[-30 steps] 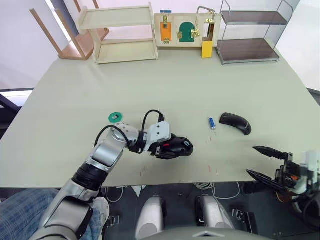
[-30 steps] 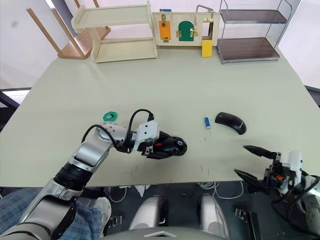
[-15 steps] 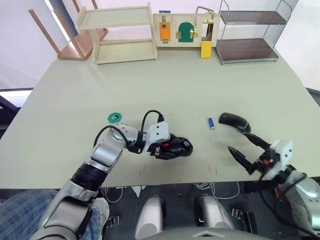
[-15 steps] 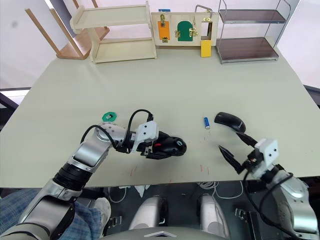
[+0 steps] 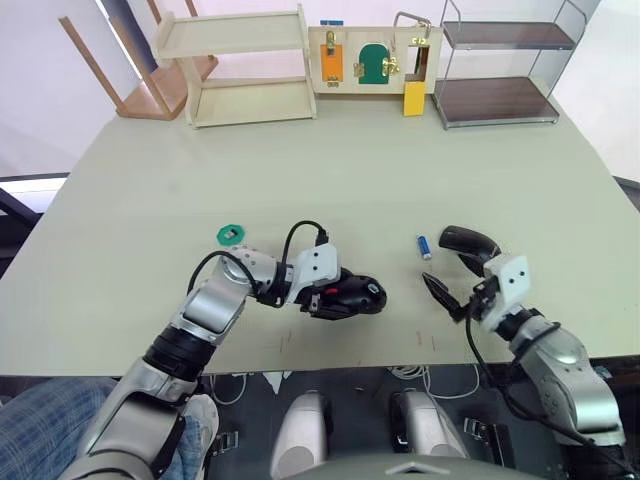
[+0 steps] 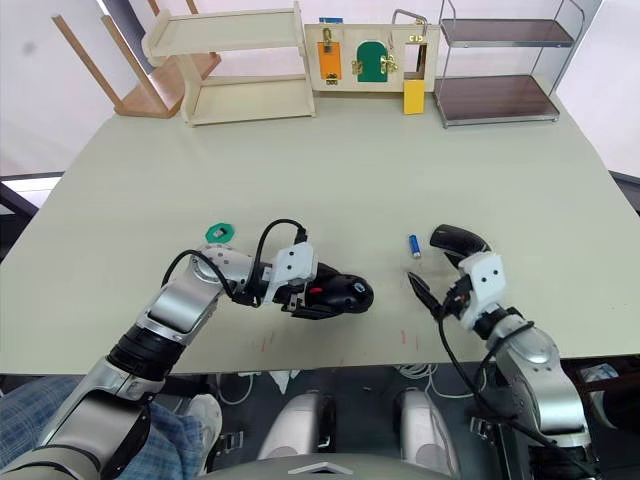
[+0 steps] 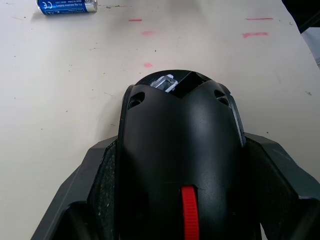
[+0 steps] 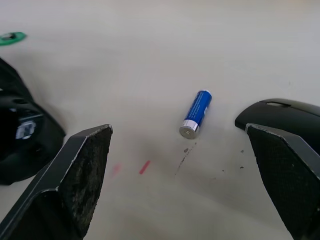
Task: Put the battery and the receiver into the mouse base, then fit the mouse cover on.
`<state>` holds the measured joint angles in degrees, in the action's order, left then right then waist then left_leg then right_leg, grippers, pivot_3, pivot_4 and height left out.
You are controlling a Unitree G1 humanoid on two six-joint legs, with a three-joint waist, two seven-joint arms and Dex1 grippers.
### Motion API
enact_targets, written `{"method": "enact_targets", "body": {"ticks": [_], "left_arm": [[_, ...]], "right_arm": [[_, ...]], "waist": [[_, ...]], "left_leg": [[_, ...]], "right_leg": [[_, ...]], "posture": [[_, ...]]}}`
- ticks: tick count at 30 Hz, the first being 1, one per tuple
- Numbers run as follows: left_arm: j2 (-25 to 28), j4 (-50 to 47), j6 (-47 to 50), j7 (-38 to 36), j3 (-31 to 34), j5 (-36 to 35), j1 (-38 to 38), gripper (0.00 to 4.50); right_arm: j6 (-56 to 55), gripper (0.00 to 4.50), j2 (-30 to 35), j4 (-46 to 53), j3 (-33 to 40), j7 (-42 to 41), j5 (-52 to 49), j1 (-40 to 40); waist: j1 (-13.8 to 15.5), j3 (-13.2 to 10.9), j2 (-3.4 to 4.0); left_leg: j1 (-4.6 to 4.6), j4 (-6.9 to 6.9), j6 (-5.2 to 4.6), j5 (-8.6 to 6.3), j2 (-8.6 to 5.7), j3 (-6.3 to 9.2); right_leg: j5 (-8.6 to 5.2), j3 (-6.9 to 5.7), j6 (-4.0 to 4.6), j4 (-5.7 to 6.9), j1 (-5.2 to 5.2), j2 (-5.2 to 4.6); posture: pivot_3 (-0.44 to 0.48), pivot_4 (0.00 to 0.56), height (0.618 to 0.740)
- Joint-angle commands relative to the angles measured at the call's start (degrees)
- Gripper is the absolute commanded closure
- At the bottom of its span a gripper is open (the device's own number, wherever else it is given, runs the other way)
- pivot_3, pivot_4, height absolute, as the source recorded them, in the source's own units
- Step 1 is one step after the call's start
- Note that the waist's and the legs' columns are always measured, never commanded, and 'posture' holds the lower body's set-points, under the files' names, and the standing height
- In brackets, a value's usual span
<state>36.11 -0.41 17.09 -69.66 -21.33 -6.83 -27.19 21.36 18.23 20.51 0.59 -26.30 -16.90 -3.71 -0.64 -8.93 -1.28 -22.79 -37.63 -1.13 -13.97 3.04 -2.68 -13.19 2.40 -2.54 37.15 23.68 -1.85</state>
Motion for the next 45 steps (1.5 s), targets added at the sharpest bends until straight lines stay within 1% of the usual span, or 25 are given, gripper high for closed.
{"method": "enact_targets", "body": {"ticks": [1, 3, 7, 11, 16, 22, 24, 25, 26, 27, 29, 31, 32, 38, 40, 45], "left_arm": [[0.2, 0.4, 0.3, -1.1, -1.7, 1.3, 0.2, 1.56], [0.2, 0.5, 0.3, -1.2, -1.7, 1.3, 0.1, 1.56], [0.1, 0.7, 0.3, -1.2, -1.8, 1.3, 0.0, 1.56], [-0.2, 1.0, 0.3, -1.3, -1.9, 1.4, -0.3, 1.56], [0.1, 0.6, 0.5, -1.5, -1.8, 1.3, -0.1, 1.56], [0.2, 0.2, 0.9, -1.4, -1.7, 1.3, -0.2, 1.56], [0.2, 0.0, 1.1, -1.4, -1.7, 1.3, -0.1, 1.56], [0.3, -0.1, 1.1, -1.5, -1.6, 1.2, -0.1, 1.56], [0.4, -0.2, 1.2, -1.5, -1.6, 1.2, 0.0, 1.56], [0.4, -0.2, 1.2, -1.5, -1.6, 1.2, 0.0, 1.56], [0.5, -0.3, 1.3, -1.5, -1.6, 1.2, 0.0, 1.56], [0.4, -0.5, 1.6, -1.5, -1.6, 1.2, -0.1, 1.56], [0.4, -0.6, 1.7, -1.4, -1.7, 1.2, -0.1, 1.56], [0.5, -0.7, 1.8, -1.6, -1.7, 1.3, -0.1, 1.56], [0.6, -0.6, 1.8, -1.5, -1.7, 1.3, -0.1, 1.56], [0.6, -0.4, 1.7, -1.5, -1.7, 1.4, -0.2, 1.56]], "right_arm": [[6.8, 0.0, -1.8, 2.2, -0.7, 5.4, 0.7, 3.2], [9.9, 0.0, -2.1, 2.5, -1.4, 7.1, 1.5, 4.8], [12.6, 0.0, -3.0, 2.2, -2.3, 9.4, 2.3, 6.8], [11.6, 0.0, -3.1, -0.5, -4.1, 10.5, 5.1, 7.8], [11.0, 0.0, -3.8, -1.2, -5.2, 11.3, 6.9, 8.6], [10.6, 0.0, -6.1, -2.8, -5.5, 12.6, 8.0, 9.4], [10.6, 0.54, -7.8, -3.2, -4.5, 13.7, 7.3, 9.7], [10.7, 0.89, -8.3, -3.4, -4.2, 14.0, 7.3, 9.8], [10.7, 1.33, -8.5, -3.6, -4.1, 14.2, 7.5, 9.9], [10.7, 1.88, -8.5, -3.8, -4.2, 14.2, 7.9, 10.0], [10.5, 2.82, -8.6, -4.1, -4.2, 14.2, 8.1, 10.2], [10.2, 3.96, -8.6, -4.4, -4.4, 14.2, 8.3, 10.4], [10.0, 4.43, -8.6, -4.7, -4.6, 14.1, 8.6, 10.5], [9.8, 4.46, -8.8, -4.9, -4.5, 14.3, 8.9, 10.4], [10.2, 4.46, -8.2, -3.5, -4.4, 13.6, 8.7, 10.1], [10.8, 4.46, -3.7, 3.2, -5.4, 7.1, 6.2, 8.6]], "waist": [[0.0, 0.0, 0.0], [0.0, 0.0, 0.0], [0.0, 0.0, 0.0], [0.0, 0.0, -0.01], [0.0, 0.0, -0.01], [-0.1, 0.0, -0.01], [-0.1, 0.0, -0.01], [-0.1, 0.0, -0.01], [-0.1, 0.0, -0.01], [-0.1, 0.0, -0.01], [-0.1, 0.0, -0.01], [-0.1, 0.0, -0.01], [-0.1, 0.0, -0.01], [-0.2, 0.0, -0.01], [-0.2, 0.0, -0.01], [-0.2, 0.0, -0.01]], "left_leg": [[0.0, 0.0, 0.0, 0.0, 0.0, 0.01], [0.0, 0.0, 0.0, 0.0, 0.01, 0.02], [-0.03, 0.0, 0.0, 0.0, 0.0, 0.02], [-0.04, 0.0, 0.0, 0.0, 0.0, 0.01], [-0.03, 0.0, 0.0, 0.0, 0.0, 0.01], [-0.04, 0.0, 0.0, 0.0, 0.0, 0.01], [-0.03, 0.0, 0.0, 0.0, 0.0, 0.01], [-0.02, 0.0, 0.0, 0.0, 0.01, 0.02], [-0.02, 0.0, 0.0, 0.0, 0.02, 0.03], [-0.02, 0.0, 0.0, 0.0, 0.02, 0.03], [-0.03, 0.0, 0.0, 0.0, 0.01, 0.01], [-0.03, 0.0, 0.0, 0.0, 0.01, 0.0], [-0.03, 0.0, 0.0, 0.0, 0.01, 0.01], [-0.03, 0.0, 0.0, 0.0, 0.02, 0.01], [-0.03, 0.0, 0.0, 0.0, 0.02, 0.02], [-0.06, 0.0, 0.0, 0.0, 0.02, 0.02]], "right_leg": [[0.02, -0.01, 0.03, 0.0, 0.01, 0.0], [0.02, -0.01, 0.04, 0.01, 0.01, 0.01], [0.02, -0.02, 0.03, 0.0, 0.01, 0.0], [0.01, -0.02, 0.02, -0.01, 0.02, 0.0], [0.01, -0.02, 0.01, 0.0, 0.02, 0.0], [0.01, -0.02, 0.01, 0.0, 0.02, 0.0], [0.01, -0.02, 0.0, 0.0, 0.02, 0.0], [0.0, -0.02, -0.01, 0.0, 0.01, 0.01], [0.01, -0.03, 0.0, 0.0, 0.02, 0.02], [0.01, -0.03, 0.01, 0.0, 0.01, 0.01], [0.01, -0.02, 0.01, -0.01, 0.01, 0.0], [0.01, -0.01, 0.01, -0.01, 0.01, 0.0], [0.01, -0.02, 0.01, -0.01, 0.02, 0.01], [0.0, -0.02, -0.01, -0.01, 0.01, 0.01], [0.0, -0.02, 0.0, -0.01, 0.02, 0.01], [0.0, -0.02, 0.0, -0.02, 0.02, 0.01]], "posture": [[0.0, 0.15, 0.74], [0.0, 0.15, 0.74], [0.0, 0.15, 0.74], [0.0, 0.15, 0.74], [0.0, 0.15, 0.74], [0.0, 0.15, 0.74], [0.0, 0.15, 0.74], [0.0, 0.15, 0.74], [0.0, 0.15, 0.74], [0.0, 0.15, 0.74], [0.0, 0.15, 0.74], [0.0, 0.15, 0.74], [0.0, 0.15, 0.74], [0.0, 0.15, 0.74], [0.0, 0.15, 0.74], [0.0, 0.15, 0.74]]}}
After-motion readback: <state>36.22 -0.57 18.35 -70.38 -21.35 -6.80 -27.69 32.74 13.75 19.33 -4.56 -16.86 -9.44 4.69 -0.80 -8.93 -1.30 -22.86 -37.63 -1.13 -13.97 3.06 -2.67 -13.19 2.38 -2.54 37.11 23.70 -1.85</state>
